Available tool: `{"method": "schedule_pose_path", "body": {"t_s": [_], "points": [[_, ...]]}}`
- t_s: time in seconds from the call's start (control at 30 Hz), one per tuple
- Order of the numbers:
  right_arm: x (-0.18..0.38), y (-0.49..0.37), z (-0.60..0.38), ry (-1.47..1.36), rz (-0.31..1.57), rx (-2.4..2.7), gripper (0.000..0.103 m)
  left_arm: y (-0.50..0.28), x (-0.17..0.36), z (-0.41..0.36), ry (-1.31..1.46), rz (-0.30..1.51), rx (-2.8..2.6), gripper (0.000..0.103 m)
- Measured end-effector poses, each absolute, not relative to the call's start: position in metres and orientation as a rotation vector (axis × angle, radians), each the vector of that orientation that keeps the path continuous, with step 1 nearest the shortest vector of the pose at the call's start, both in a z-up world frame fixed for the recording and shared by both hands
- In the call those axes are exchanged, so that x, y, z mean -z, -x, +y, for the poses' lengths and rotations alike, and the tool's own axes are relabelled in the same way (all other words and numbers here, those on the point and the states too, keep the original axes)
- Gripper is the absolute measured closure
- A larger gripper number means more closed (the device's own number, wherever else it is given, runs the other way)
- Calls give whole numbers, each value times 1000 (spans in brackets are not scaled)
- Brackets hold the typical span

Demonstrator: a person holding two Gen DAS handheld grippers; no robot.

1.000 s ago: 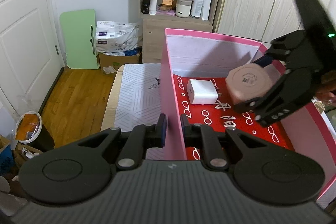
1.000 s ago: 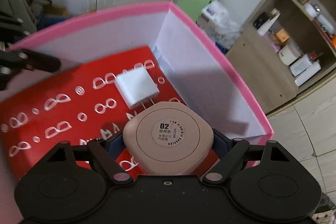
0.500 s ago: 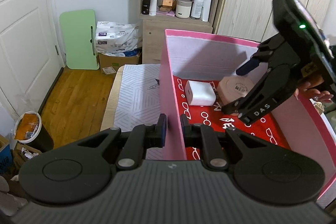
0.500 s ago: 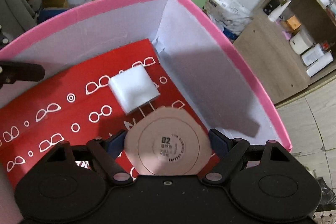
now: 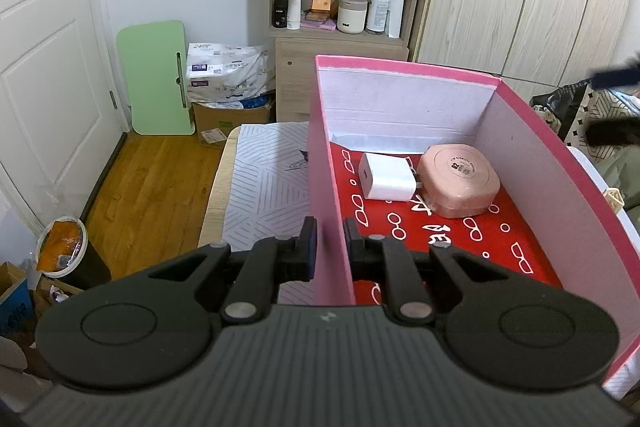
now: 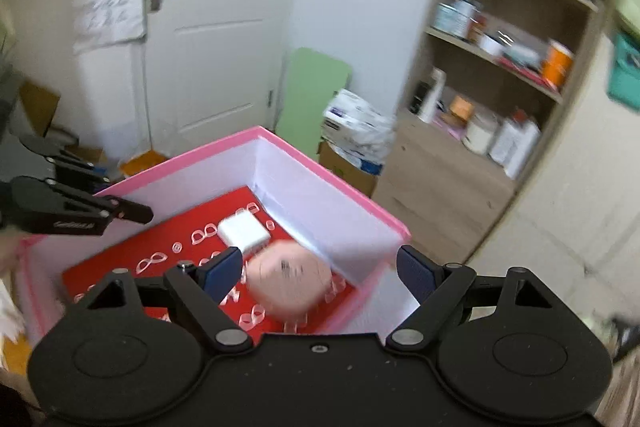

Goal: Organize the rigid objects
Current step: 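Lower the pink case into the box beside the charger and release, then grasp the grey wifi router with the right tool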

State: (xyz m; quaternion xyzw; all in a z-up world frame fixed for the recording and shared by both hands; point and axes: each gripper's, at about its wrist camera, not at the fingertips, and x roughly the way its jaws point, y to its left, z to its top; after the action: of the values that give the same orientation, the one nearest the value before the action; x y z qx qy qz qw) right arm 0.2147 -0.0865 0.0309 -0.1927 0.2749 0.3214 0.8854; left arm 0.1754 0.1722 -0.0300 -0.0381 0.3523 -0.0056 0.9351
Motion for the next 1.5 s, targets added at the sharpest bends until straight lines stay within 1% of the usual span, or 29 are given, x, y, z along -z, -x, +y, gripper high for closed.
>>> {"method": "schedule_pose_path", "body": {"t_s": [0.1, 0.37, 0.57, 0.77, 0.93, 1.2, 1.33, 1.4, 1.43, 1.5], "points": [[-25, -201, -116, 320, 607, -641, 16, -176, 30, 172, 71, 720, 8, 90], [22, -175, -171, 99, 717, -544, 16, -176, 29, 170, 59, 723, 1, 90], [62, -169, -190, 5, 732, -477, 16, -176, 29, 170, 61, 723, 0, 90], [92, -169, -178, 17, 722, -477, 16, -175, 28, 170, 55, 723, -2, 90], [105, -182, -165, 35, 720, -459, 15, -175, 28, 170, 56, 723, -3, 90], [126, -198, -157, 18, 731, -420, 12, -175, 28, 170, 52, 722, 0, 90], [129, -196, -157, 17, 698, -402, 10, -175, 29, 171, 58, 721, 0, 90], [129, -195, -158, 18, 690, -407, 12, -175, 29, 171, 58, 720, 2, 90], [128, -193, -159, 23, 688, -418, 18, -175, 29, 171, 59, 719, 2, 90], [124, -190, -163, 25, 698, -442, 23, -175, 29, 172, 62, 719, 3, 90]]}}
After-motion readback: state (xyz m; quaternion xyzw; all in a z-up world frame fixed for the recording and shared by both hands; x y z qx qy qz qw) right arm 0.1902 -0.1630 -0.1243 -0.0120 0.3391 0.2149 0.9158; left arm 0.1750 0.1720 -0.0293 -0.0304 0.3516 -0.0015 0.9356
